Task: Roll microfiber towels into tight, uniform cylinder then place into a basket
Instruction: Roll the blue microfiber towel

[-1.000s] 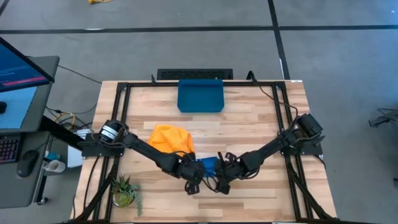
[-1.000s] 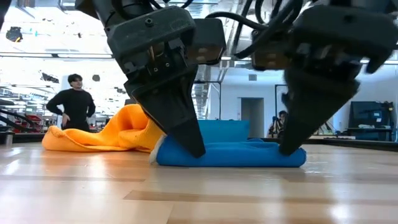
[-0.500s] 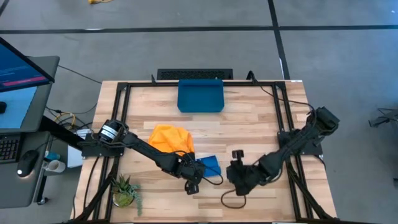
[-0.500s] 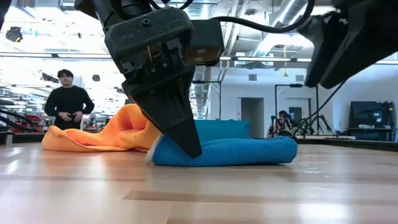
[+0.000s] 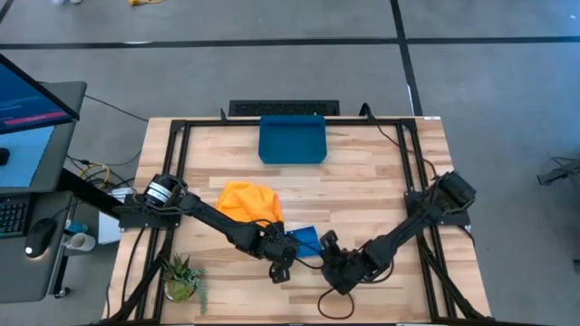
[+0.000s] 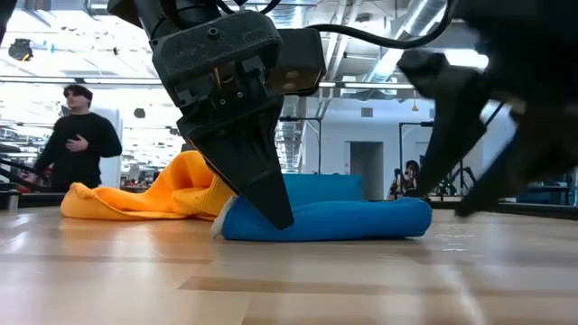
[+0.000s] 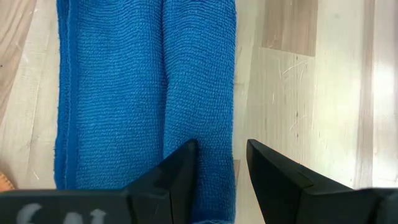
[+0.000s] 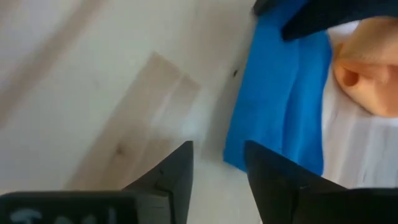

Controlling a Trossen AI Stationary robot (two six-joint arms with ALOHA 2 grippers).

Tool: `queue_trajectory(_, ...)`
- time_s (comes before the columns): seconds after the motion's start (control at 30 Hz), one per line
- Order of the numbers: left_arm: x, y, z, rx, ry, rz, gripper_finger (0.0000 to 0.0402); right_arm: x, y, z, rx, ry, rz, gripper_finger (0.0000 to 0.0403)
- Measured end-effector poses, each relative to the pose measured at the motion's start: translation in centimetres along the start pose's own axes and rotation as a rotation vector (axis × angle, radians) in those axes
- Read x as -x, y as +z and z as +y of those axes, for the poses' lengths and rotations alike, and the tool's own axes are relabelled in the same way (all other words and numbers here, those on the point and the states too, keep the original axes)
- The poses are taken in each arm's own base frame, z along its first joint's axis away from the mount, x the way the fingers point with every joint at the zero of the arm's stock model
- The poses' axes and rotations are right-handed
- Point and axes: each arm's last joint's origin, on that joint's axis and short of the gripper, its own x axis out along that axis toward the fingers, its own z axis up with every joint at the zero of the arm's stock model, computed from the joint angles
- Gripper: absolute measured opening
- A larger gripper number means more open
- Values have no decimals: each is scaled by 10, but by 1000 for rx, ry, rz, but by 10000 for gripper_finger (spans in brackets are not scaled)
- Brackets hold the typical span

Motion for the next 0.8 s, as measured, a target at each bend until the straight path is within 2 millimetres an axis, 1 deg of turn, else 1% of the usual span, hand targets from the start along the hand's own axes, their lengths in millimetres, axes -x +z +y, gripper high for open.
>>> queue_trajectory(0.13, 0, 0, 0, 3, 0, 0, 139, -13, -2, 2, 45, -36, 27, 190)
queue_trajectory(0.3, 0, 0, 0, 2, 2, -2, 139, -15, 1, 2, 49, -55, 31, 211)
queue_trajectory(0.4, 0, 0, 0, 2, 2, -2, 139, -17, 1, -3, 28, -70, 36, 214)
queue_trajectory(0.6, 0, -1, -2, -3, 7, -6, 139, -27, -4, -22, -82, -65, 63, 201)
queue_trajectory(0.7, 1, -3, -5, -12, 29, -23, 139, -30, -5, -27, -107, 5, 61, 186)
queue_trajectory(0.8, 1, -4, -7, -22, 43, -34, 139, -31, -6, -29, -132, 31, 60, 165)
